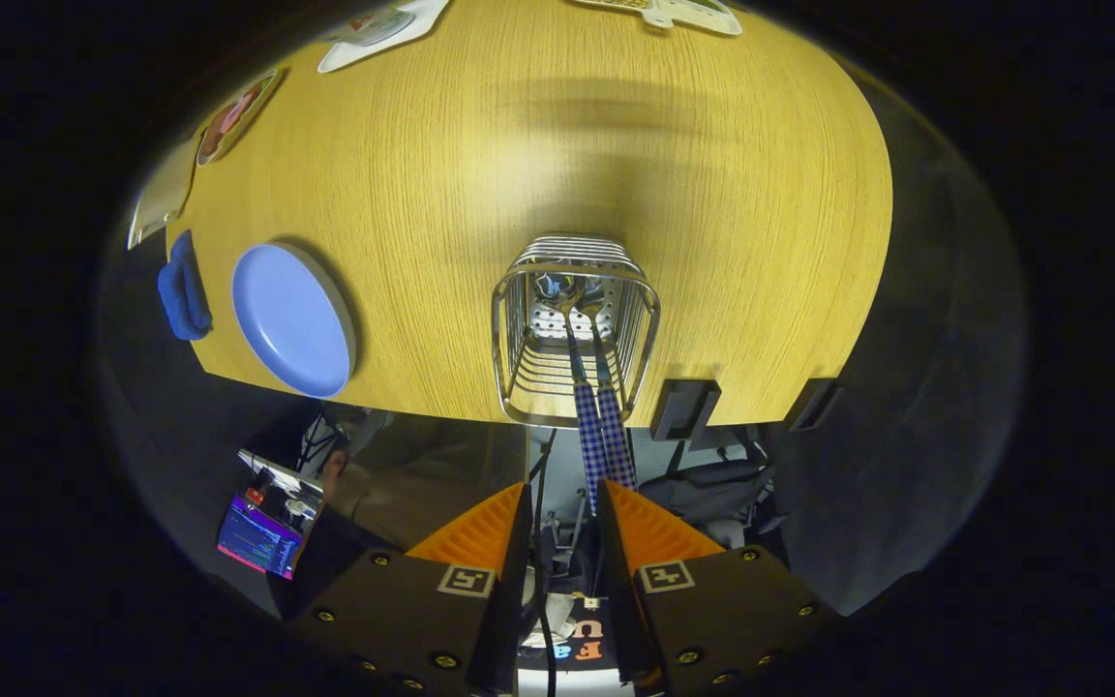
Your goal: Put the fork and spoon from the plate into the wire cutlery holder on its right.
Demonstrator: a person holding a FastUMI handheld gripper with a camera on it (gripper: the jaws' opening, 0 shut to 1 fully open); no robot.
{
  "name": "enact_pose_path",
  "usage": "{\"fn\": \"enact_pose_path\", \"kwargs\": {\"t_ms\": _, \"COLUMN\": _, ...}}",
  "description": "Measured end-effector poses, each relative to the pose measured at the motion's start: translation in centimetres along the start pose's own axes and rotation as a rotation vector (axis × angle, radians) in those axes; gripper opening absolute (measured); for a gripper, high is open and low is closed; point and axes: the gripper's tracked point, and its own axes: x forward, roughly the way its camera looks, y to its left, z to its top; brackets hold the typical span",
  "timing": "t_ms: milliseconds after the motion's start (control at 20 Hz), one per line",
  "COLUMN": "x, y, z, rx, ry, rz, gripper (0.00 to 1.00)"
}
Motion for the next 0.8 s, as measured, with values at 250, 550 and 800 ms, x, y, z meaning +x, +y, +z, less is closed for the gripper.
{"fn": "enact_pose_path", "kwargs": {"t_ms": 250, "x": -1.1, "y": 0.1, "z": -1.1, "rx": -0.038, "ry": -0.159, "rz": -0.049, "gripper": 0.39}}
{"fn": "enact_pose_path", "kwargs": {"t_ms": 550, "x": -3.3, "y": 5.0, "z": -2.1, "rx": -0.091, "ry": -0.520, "rz": -0.076, "gripper": 0.40}}
{"fn": "enact_pose_path", "kwargs": {"t_ms": 800, "x": -4.9, "y": 11.2, "z": -2.8, "rx": -0.070, "ry": -0.906, "rz": -0.046, "gripper": 0.40}}
